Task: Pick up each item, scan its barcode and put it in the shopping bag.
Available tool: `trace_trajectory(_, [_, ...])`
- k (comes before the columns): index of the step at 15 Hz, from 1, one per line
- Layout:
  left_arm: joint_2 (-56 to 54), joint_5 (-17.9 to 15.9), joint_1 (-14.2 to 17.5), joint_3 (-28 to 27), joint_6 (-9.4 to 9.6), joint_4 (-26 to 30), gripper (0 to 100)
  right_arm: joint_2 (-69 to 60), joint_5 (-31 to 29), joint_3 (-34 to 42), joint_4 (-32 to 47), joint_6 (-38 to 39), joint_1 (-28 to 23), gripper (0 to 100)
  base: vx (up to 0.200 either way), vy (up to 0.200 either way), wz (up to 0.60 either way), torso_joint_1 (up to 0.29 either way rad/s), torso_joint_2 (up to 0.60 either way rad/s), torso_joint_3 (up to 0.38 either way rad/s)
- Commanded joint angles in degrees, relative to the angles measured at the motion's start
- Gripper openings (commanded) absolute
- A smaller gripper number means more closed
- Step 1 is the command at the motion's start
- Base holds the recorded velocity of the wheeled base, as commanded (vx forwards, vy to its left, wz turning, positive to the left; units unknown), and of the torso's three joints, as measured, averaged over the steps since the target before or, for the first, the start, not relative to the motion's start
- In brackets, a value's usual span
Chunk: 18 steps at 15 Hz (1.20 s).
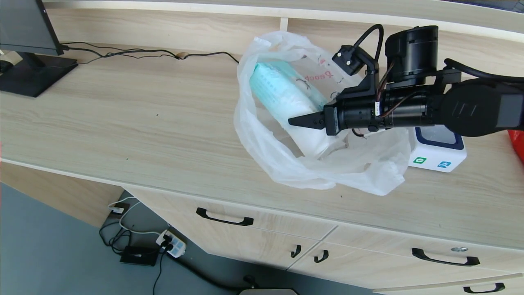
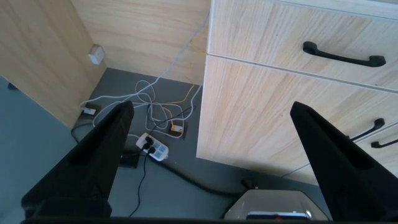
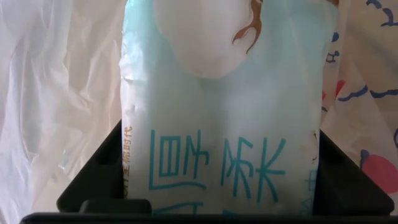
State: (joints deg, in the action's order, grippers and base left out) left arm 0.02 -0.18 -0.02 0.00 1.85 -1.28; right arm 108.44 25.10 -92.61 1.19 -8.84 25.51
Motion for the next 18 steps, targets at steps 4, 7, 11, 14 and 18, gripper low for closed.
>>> trace_trajectory(4, [0.0,0.0,0.0,0.0,-0.01,0.0,100,-2.7,0.3,8.1,8.4,-9.4,-3.4,0,0.000,0.000,0.00,0.000,0.00,0.000])
trace_trajectory(7, [0.0,0.0,0.0,0.0,-0.01,0.0,100,-1.9,0.4,7.7,10.1,-12.3,-3.8,0,0.000,0.000,0.00,0.000,0.00,0.000])
trace_trajectory(11, [0.0,0.0,0.0,0.0,-0.01,0.0,100,-0.6,1.1,5.5,8.0,-12.8,-3.5,100,0.000,0.000,0.00,0.000,0.00,0.000])
trace_trajectory(14, [0.0,0.0,0.0,0.0,-0.01,0.0,100,-1.1,2.2,3.4,6.8,-11.1,-2.7,100,0.000,0.000,0.00,0.000,0.00,0.000])
trace_trajectory(18, [0.0,0.0,0.0,0.0,-0.01,0.0,100,-8.7,2.1,2.3,6.9,-3.9,-0.5,100,0.000,0.000,0.00,0.000,0.00,0.000])
